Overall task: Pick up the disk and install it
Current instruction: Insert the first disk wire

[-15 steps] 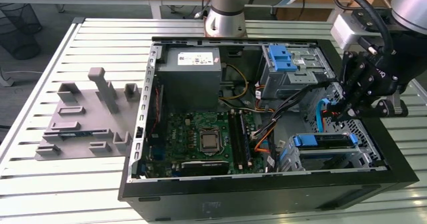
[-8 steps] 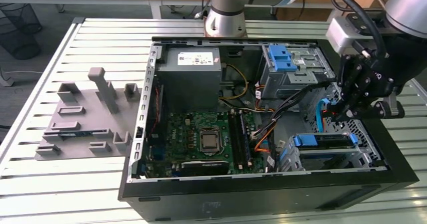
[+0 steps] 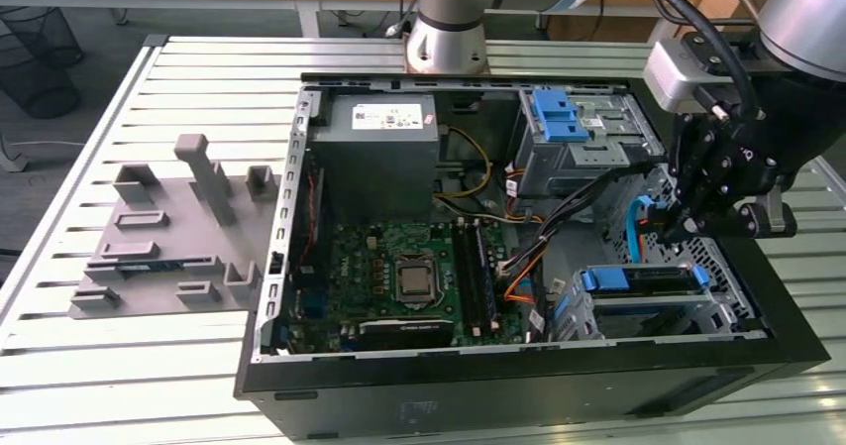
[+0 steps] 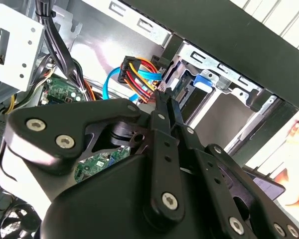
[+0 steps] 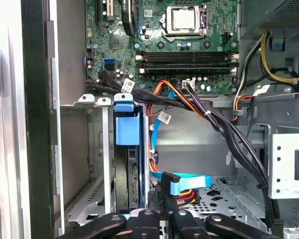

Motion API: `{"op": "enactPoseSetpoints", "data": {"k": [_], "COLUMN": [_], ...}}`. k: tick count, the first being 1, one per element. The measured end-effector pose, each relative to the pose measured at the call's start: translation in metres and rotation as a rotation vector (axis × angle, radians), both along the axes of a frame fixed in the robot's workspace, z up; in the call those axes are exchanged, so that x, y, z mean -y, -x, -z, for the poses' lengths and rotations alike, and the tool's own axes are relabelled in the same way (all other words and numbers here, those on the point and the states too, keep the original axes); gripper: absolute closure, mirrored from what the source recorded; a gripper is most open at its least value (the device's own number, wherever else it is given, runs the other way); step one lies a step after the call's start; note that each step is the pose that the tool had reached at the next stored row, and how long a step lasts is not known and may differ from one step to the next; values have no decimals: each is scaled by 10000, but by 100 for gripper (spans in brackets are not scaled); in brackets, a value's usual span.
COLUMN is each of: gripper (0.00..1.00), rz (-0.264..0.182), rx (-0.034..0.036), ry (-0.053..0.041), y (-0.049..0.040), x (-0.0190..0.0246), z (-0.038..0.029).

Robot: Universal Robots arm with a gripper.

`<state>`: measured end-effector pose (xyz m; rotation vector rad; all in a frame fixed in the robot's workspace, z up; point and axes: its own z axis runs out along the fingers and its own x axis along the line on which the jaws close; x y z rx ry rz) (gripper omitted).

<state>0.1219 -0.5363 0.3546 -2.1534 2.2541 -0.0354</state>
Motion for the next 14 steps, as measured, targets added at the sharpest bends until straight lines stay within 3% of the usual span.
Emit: {"op": "enactPoseSetpoints", "data": {"k": [1, 7, 10, 11, 14], "gripper": [84, 84, 83, 76, 76], "rz": [0, 1, 1, 1, 1], "rx": [1, 1, 1, 1, 12], "ry": [0, -2, -2, -2, -4], "y": [0, 0, 0, 1, 15], "x": [0, 0, 0, 0, 0], "z": [0, 1, 1, 1, 1]}}
